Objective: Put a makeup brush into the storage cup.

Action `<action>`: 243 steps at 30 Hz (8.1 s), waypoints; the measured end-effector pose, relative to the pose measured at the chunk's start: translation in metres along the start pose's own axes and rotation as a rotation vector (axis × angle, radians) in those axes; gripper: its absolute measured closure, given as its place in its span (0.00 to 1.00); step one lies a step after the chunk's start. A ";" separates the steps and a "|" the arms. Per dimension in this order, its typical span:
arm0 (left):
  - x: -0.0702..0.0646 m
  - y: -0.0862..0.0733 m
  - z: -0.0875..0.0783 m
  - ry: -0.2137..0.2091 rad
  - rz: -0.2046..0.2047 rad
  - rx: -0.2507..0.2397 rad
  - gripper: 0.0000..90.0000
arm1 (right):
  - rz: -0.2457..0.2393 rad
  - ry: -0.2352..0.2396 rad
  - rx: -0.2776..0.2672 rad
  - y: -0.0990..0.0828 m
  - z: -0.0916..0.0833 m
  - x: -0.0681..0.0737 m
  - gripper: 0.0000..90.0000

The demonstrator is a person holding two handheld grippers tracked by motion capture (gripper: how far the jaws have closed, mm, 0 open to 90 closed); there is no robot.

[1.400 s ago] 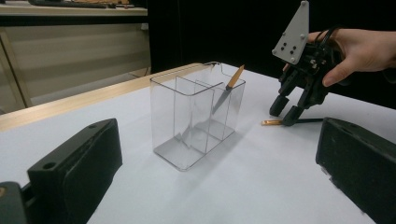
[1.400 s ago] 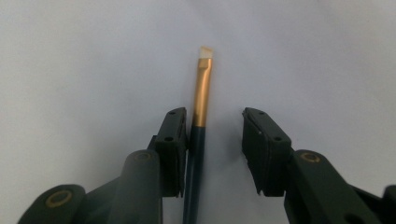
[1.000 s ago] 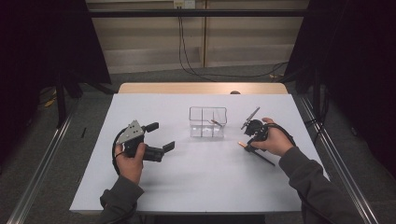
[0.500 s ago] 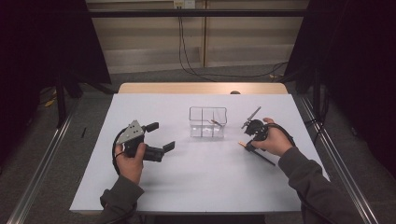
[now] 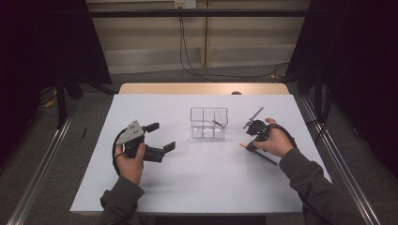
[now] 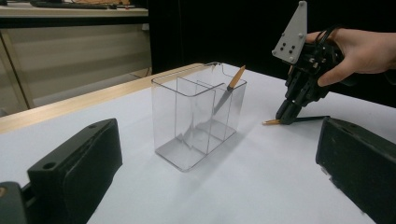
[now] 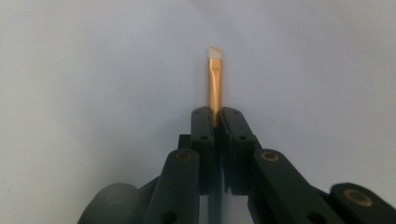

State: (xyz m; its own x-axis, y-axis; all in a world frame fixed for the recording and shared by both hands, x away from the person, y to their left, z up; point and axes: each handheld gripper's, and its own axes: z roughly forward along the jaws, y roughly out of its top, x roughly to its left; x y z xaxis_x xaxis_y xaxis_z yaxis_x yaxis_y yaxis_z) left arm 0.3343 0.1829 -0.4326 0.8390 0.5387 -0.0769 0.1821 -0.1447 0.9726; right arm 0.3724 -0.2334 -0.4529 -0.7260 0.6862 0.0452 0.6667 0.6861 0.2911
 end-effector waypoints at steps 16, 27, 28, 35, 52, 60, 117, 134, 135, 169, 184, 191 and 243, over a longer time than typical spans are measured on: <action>0.001 0.001 -0.001 0.002 0.005 -0.006 0.00 | 0.011 0.003 -0.026 -0.003 -0.001 -0.002 0.94; 0.002 0.001 -0.002 0.005 0.000 -0.010 0.00 | 0.047 0.006 -0.090 -0.007 -0.005 -0.004 0.94; 0.001 0.001 -0.001 0.005 -0.003 -0.010 0.00 | 0.040 0.002 -0.099 -0.007 -0.006 -0.005 0.94; 0.001 0.001 -0.001 0.004 0.001 -0.008 0.00 | 0.082 0.001 -0.168 -0.008 -0.012 -0.005 0.94; 0.002 0.001 -0.001 0.003 0.001 -0.004 0.00 | 0.123 -0.008 -0.352 -0.010 -0.026 -0.007 0.94; 0.002 0.001 -0.001 0.002 0.000 -0.004 0.00 | 0.114 -0.027 -0.430 -0.010 -0.030 -0.005 0.94; 0.002 0.002 -0.002 0.005 0.000 -0.011 0.00 | 0.157 -0.078 -0.908 -0.019 -0.049 0.003 0.94; 0.002 0.001 -0.002 0.006 0.000 -0.011 0.00 | 0.157 -0.075 -1.001 -0.018 -0.052 0.005 0.94; 0.002 0.001 -0.002 0.008 -0.012 -0.018 0.00 | 0.155 -0.075 -1.005 -0.018 -0.053 0.005 0.94; 0.005 0.000 -0.005 0.010 -0.013 -0.020 0.00 | 0.143 -0.063 -1.050 0.005 -0.059 0.005 0.94; 0.006 0.000 -0.005 0.010 -0.020 -0.025 0.00 | 0.140 -0.062 -1.077 0.013 -0.061 0.003 0.94; 0.005 0.000 -0.006 0.011 -0.028 -0.027 0.00 | 0.139 -0.064 -1.085 0.018 -0.062 0.002 0.94; 0.006 -0.001 -0.006 0.013 -0.026 -0.032 0.00 | 0.121 -0.062 -1.113 0.051 -0.060 0.004 0.94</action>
State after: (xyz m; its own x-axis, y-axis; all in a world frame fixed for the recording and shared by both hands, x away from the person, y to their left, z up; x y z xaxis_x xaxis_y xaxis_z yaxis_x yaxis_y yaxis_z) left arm 0.3363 0.1914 -0.4324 0.8272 0.5531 -0.0996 0.1873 -0.1043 0.9767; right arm 0.3933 -0.2106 -0.3806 -0.6364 0.7657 0.0926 0.1877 0.0374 0.9815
